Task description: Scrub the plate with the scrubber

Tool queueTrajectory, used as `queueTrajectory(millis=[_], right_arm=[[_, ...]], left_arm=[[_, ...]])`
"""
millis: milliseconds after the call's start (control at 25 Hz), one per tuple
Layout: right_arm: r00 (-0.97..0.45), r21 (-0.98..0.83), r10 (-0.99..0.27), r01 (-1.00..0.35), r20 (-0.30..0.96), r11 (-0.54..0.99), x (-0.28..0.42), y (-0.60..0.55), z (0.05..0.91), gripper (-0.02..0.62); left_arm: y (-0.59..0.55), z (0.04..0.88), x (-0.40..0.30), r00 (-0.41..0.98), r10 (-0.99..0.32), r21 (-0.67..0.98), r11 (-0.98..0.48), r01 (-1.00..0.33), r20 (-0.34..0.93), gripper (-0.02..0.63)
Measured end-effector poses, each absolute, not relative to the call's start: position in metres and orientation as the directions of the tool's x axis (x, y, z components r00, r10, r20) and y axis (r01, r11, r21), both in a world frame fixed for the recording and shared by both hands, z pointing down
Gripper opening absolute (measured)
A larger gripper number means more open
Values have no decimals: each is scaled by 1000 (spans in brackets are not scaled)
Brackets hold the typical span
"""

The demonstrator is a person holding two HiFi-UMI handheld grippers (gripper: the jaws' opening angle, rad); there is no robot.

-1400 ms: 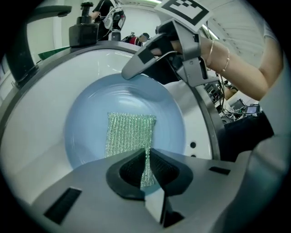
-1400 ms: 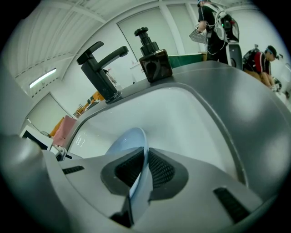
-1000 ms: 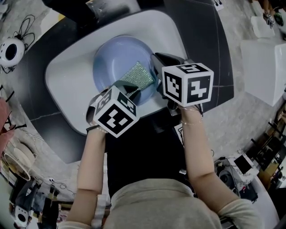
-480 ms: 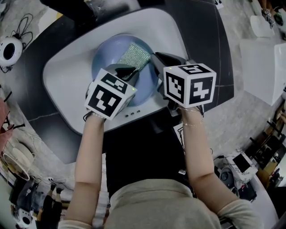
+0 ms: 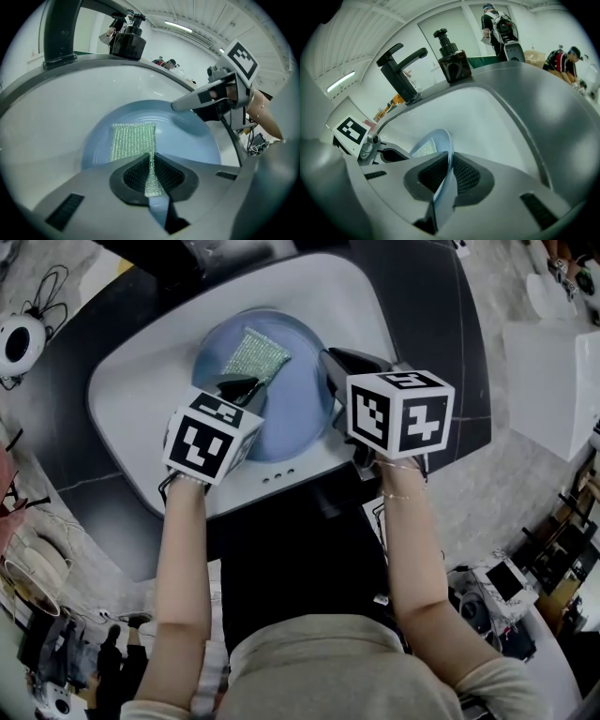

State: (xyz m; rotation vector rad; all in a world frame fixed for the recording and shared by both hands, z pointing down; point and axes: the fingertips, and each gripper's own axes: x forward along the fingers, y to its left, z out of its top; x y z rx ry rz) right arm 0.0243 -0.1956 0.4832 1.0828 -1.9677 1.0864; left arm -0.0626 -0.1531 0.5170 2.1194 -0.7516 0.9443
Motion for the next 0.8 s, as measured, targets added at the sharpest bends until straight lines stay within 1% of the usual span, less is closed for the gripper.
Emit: queueTrajectory(millis=[200,400,640,800], right_arm=[[-461,-364,-343,-878,819,313,25,-195,488,43],[-453,-354,-347,-882,821,312,26,-198,487,41],[-446,-351,-333,-885,831,307,26,-198,493,41],[-424,-337,-324,-895,846,293,29,-200,499,40]], left_arm=[[-137,516,-62,569,-191,358,-610,-707,800,48],[-126,507,-42,605,-162,382,-643,-664,780,48],[-134,503,-30,633,-182,394,-647,-653,752,48],[-140,502,-33,624,-213,383,-628,-677,752,48]])
